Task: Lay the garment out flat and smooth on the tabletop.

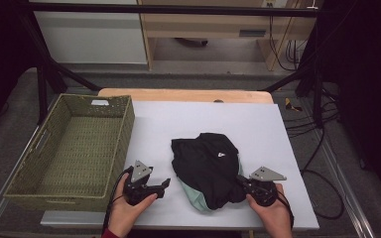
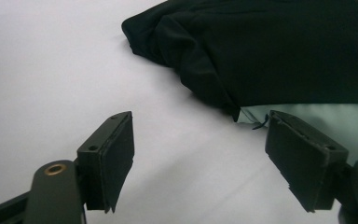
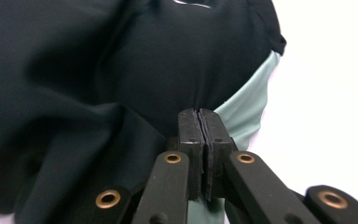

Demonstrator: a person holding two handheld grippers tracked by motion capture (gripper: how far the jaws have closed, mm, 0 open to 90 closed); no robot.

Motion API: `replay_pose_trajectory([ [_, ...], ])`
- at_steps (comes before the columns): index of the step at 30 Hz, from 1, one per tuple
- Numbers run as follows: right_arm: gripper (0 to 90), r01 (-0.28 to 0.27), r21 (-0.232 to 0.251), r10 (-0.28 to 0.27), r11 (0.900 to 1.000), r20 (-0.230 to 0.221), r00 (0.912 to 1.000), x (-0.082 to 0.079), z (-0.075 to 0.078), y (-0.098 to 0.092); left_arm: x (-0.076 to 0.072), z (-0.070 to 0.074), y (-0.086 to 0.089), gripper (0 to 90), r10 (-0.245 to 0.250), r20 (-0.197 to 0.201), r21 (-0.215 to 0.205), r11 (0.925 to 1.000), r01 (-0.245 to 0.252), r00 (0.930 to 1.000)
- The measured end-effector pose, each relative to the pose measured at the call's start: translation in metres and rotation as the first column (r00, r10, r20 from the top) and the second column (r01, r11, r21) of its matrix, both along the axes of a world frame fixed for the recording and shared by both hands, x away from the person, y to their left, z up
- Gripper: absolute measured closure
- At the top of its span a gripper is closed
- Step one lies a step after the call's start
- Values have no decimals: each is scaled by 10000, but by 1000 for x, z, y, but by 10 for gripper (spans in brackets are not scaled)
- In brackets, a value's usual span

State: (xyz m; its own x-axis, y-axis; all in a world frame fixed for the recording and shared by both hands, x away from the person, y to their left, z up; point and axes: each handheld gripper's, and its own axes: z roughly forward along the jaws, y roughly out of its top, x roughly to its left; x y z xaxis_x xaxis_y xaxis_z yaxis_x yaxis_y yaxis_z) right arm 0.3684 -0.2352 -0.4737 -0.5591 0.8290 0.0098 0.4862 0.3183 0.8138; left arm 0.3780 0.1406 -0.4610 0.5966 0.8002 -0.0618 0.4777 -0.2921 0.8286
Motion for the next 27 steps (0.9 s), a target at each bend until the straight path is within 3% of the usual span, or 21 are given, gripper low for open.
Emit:
replay_pose_trajectory([
  [5,892,-826,331,833,9960,-192,9963,-18,5,8,0,0,1,251,-15,19,3,10000,15,10000],
  [9,879,-1023,153,1026,9946,-198,9945,-20,3,14,0,-1,-1,259,-100,-1,100,9999,100,9999],
  [12,757,-579,534,587,9969,-123,9982,-18,4,7,-1,-1,-3,267,-177,-17,155,9997,177,9998],
  [16,603,285,631,-289,9976,61,9996,-15,6,-2,1,-2,-8,295,-255,14,183,9995,254,9997],
  [19,571,754,655,-761,9950,86,9971,-14,7,-7,9,-1,-15,333,-293,154,425,9987,286,9995],
  [22,555,984,565,-982,9935,-59,9951,-12,5,-7,28,0,-22,364,-130,179,590,9982,119,9998],
  [24,553,1004,483,-1004,9938,-30,9949,-11,4,-7,39,-1,-26,395,-25,73,574,9983,21,10000],
  [27,546,1129,428,-1130,9927,6,9936,-11,5,-7,54,-9,-34,415,-67,-255,880,9961,89,9997],
])
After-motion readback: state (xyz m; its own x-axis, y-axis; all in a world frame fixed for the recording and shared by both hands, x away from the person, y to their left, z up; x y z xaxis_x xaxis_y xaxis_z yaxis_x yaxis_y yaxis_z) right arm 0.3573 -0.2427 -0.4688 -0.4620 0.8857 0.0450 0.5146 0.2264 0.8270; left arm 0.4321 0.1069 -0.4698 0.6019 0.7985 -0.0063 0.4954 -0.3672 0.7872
